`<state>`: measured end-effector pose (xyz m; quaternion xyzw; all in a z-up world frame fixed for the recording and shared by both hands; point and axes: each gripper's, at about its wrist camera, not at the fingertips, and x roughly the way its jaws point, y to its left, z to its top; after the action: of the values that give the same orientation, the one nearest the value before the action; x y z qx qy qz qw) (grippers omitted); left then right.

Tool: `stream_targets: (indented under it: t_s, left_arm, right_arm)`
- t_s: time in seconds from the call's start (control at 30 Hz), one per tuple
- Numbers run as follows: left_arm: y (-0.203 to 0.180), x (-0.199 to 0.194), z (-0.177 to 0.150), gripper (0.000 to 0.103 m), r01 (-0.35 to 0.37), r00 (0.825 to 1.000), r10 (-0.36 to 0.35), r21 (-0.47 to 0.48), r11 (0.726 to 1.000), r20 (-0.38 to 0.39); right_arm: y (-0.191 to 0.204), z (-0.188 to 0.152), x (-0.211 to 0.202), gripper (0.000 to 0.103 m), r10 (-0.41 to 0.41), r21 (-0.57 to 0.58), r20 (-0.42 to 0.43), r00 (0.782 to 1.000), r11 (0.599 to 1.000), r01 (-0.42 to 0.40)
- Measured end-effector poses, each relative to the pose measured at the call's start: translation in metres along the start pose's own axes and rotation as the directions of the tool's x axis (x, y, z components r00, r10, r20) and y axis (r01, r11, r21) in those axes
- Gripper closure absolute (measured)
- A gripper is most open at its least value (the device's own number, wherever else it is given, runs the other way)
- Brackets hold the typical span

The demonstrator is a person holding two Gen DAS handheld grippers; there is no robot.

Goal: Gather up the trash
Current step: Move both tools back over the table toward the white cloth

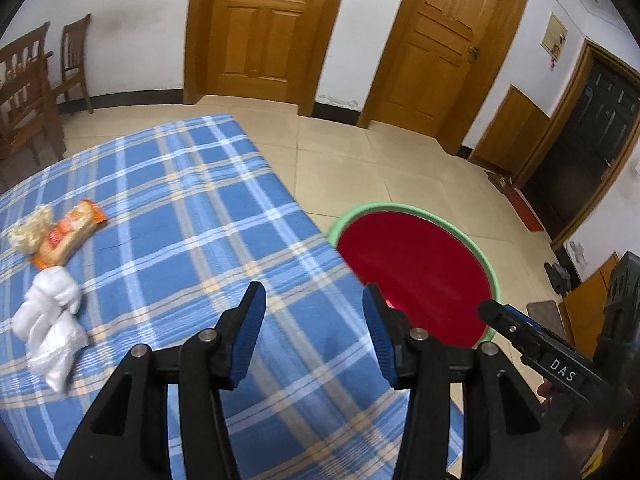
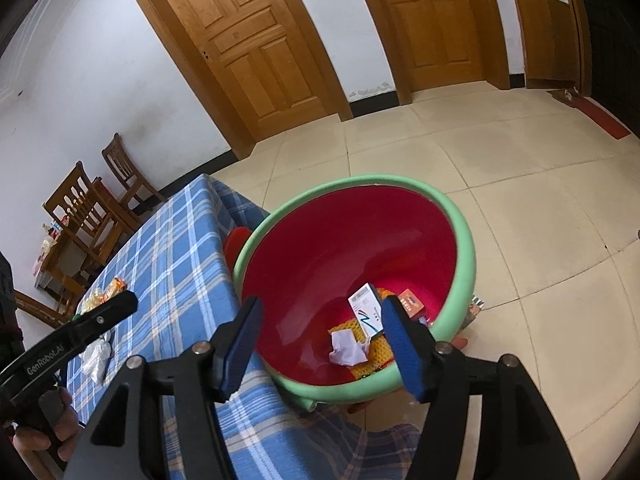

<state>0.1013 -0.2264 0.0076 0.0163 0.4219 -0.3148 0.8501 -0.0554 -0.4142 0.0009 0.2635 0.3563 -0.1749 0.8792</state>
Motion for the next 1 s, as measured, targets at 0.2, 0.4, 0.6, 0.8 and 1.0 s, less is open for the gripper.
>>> stream_targets:
  t_s: [0.2,0.4,0.6,0.8,1.0]
  left_arm:
    - [0.029,-0.017,0.001,0.052,-0.047,0.998,0.048,-0.035,0.998,0.034]
    - [0.058,-0.031,0.001,0.051,-0.090,0.994,0.094,-0.079,0.993,0.059]
    - [0.094,-0.041,0.005,0.051,-0.152,0.984,0.161,-0.120,0.981,0.072]
    - [0.127,-0.045,0.007,0.048,-0.207,0.973,0.220,-0.155,0.966,0.070]
    - [0.156,-0.040,0.004,0.045,-0.247,0.964,0.260,-0.193,0.950,0.046]
  right_arm:
    - [0.015,-0.004,0.001,0.035,0.010,-0.015,-0.006,1.000,1.000,-0.010]
    - [0.030,-0.008,0.006,0.035,0.020,-0.033,-0.024,1.000,0.999,-0.021]
    - [0.041,-0.009,0.012,0.035,0.019,-0.048,-0.041,0.999,0.999,-0.021]
    - [0.042,-0.009,0.016,0.035,0.006,-0.043,-0.050,0.999,0.999,-0.009]
    - [0.045,-0.009,0.017,0.035,-0.005,-0.050,-0.052,0.999,0.999,0.002]
